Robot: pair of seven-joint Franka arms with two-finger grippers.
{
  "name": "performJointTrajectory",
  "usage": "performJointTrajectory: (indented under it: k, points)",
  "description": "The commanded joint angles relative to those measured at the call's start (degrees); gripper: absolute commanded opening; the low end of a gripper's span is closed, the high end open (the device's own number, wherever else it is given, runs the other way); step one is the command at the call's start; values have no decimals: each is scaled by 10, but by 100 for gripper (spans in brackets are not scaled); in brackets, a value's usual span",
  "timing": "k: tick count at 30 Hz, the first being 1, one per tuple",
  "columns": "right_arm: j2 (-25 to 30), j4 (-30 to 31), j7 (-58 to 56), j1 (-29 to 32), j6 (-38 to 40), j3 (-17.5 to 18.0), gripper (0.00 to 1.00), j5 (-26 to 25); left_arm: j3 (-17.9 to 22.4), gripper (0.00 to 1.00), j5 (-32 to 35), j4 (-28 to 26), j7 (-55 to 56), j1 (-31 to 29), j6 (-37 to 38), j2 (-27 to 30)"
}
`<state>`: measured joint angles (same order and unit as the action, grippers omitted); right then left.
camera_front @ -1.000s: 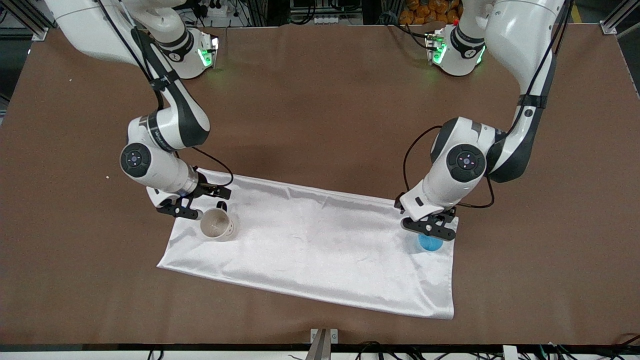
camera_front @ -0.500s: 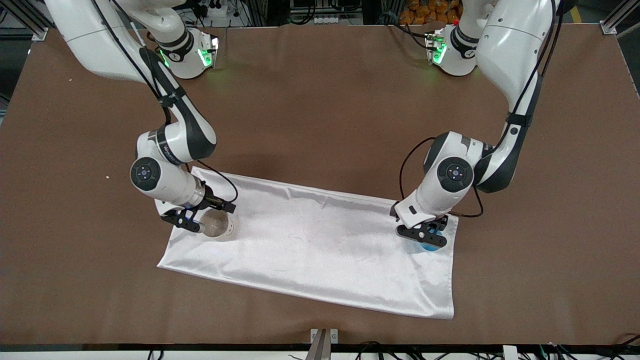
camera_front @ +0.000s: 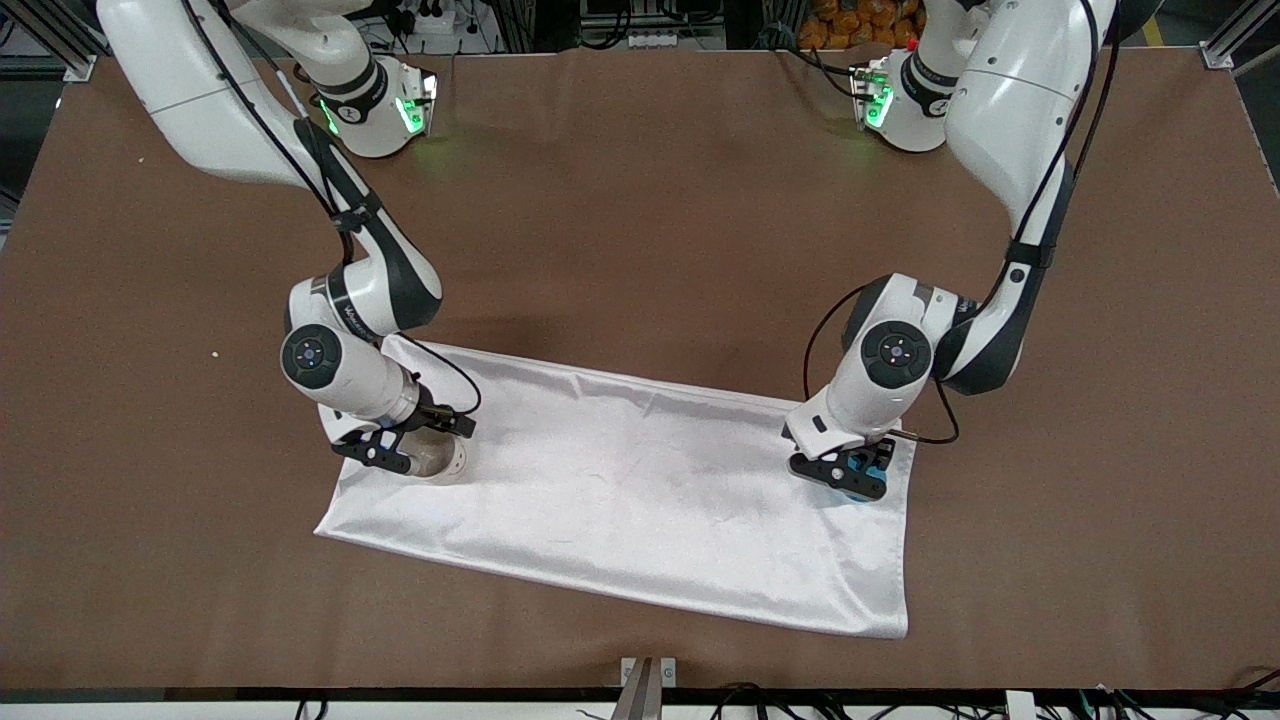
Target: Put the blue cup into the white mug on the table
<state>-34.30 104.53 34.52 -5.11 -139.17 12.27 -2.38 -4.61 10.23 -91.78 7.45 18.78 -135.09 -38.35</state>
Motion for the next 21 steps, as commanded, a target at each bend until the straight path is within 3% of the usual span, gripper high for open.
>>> performJointTrajectory:
  k: [1,5,7,21]
  points:
    - [-18,-24,12,-7,0,-1,72,-17,0,100,19,11,-27,-5,-14,-11]
    - [-18,-24,13,-7,0,-1,19,-43,0,100,19,11,-46,-10,-21,-16]
    - [-18,-23,13,-7,-7,-1,0,-50,0,100,19,11,-53,-10,-22,-16]
    - [-17,-23,19,-11,-17,-1,0,-48,0,100,18,10,-94,-22,-49,-31]
